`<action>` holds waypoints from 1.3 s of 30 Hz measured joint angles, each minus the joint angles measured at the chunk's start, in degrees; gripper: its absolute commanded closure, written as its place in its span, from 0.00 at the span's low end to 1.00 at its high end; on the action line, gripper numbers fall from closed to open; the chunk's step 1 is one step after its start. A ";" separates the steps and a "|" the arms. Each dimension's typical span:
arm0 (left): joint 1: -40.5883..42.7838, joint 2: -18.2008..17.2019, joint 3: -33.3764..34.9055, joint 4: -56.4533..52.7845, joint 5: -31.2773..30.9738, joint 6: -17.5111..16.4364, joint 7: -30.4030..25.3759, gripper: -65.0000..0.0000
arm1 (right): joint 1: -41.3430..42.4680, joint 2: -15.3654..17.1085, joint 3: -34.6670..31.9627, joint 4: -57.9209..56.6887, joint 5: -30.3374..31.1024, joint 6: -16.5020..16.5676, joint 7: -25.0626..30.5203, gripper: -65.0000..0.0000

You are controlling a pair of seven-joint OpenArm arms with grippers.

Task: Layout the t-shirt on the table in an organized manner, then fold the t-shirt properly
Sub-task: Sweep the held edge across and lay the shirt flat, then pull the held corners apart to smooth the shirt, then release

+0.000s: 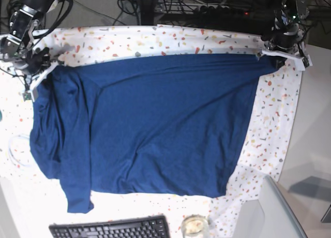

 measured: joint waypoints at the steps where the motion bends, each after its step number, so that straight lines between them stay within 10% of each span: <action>1: 0.39 0.00 -0.02 0.22 0.04 0.07 -0.02 1.00 | -0.15 0.00 0.00 0.17 0.04 0.00 0.11 1.00; 5: 2.43 0.00 -0.02 2.51 0.00 -0.02 -0.42 1.00 | -0.15 -0.02 0.15 0.20 0.04 0.02 0.00 0.99; 11: 2.71 0.00 -0.02 2.54 0.00 0.00 -0.44 1.00 | -0.63 -0.04 0.17 3.21 0.37 0.15 -6.14 0.62; 19: 2.78 -0.02 -0.02 2.51 0.15 0.26 -0.44 1.00 | -8.07 -0.48 0.55 16.52 12.48 -0.48 -8.46 0.56; 25: 2.80 1.01 -0.63 2.62 0.17 0.48 -0.48 1.00 | -8.37 -0.66 0.55 19.28 12.66 -0.44 -10.01 0.09; 35: 5.84 1.40 -0.66 7.26 0.20 0.37 -0.46 0.31 | -4.09 -0.44 0.55 16.87 12.87 -0.48 -9.75 0.70; 39: 6.97 1.33 -0.76 7.54 0.17 0.39 -0.44 0.22 | -2.56 1.53 0.28 13.40 13.09 -0.48 -9.92 0.96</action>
